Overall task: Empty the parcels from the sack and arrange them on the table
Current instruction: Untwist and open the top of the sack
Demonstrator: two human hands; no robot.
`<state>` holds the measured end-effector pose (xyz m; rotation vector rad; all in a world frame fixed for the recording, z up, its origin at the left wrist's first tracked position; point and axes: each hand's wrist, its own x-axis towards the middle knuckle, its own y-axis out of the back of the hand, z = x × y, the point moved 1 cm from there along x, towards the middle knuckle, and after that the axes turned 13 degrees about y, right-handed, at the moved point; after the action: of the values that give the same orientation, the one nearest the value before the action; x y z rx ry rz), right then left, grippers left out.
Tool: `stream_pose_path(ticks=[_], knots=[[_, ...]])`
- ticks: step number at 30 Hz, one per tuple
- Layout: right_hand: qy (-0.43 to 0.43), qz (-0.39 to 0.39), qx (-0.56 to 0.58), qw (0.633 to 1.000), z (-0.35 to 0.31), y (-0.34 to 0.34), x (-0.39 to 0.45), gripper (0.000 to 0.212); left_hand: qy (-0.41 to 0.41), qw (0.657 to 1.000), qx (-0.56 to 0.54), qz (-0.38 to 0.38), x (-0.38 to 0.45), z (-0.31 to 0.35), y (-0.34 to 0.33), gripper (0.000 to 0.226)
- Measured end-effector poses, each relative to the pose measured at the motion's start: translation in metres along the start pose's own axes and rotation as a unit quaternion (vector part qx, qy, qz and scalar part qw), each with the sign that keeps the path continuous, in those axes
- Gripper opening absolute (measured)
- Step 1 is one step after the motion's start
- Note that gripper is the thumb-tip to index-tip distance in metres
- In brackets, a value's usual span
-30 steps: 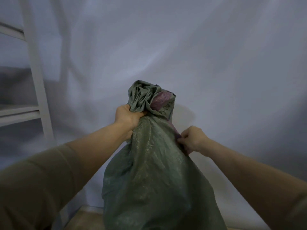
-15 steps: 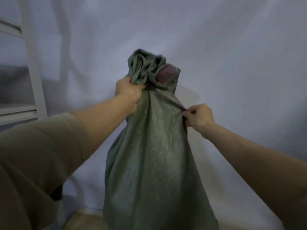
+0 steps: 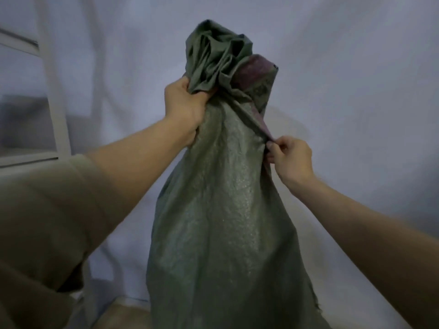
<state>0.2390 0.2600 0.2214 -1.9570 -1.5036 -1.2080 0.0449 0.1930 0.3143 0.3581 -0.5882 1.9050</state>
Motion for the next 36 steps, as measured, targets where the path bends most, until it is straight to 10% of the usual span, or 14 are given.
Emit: stream_pose_path(ticks=[4,10,14,20,25,36], knots=[[-0.092,-0.145,-0.043,0.984,0.007,0.007,-0.007,0.024,0.104,0.986,0.110,0.069,-0.003,-0.056,0.022,0.017],[0.001,0.009,-0.009,1.000,-0.006,0.006,0.013,0.020,0.045,0.999,0.021,0.018,0.007,0.000,0.008,0.021],[-0.067,-0.184,-0.121,0.973,0.005,0.010,0.001,0.018,0.122,0.981,0.129,0.073,-0.003,-0.060,0.024,0.015],[0.018,0.048,-0.013,0.999,-0.008,0.007,0.013,0.020,0.076,0.997,-0.015,0.031,0.010,-0.002,0.002,0.023],[-0.082,-0.206,-0.125,0.967,0.003,0.013,-0.006,0.018,0.182,0.976,0.102,0.063,-0.021,-0.063,0.020,0.013],[-0.161,-0.246,-0.066,0.954,-0.013,0.014,-0.016,0.022,0.222,0.969,0.093,0.050,-0.030,-0.050,0.027,0.018]])
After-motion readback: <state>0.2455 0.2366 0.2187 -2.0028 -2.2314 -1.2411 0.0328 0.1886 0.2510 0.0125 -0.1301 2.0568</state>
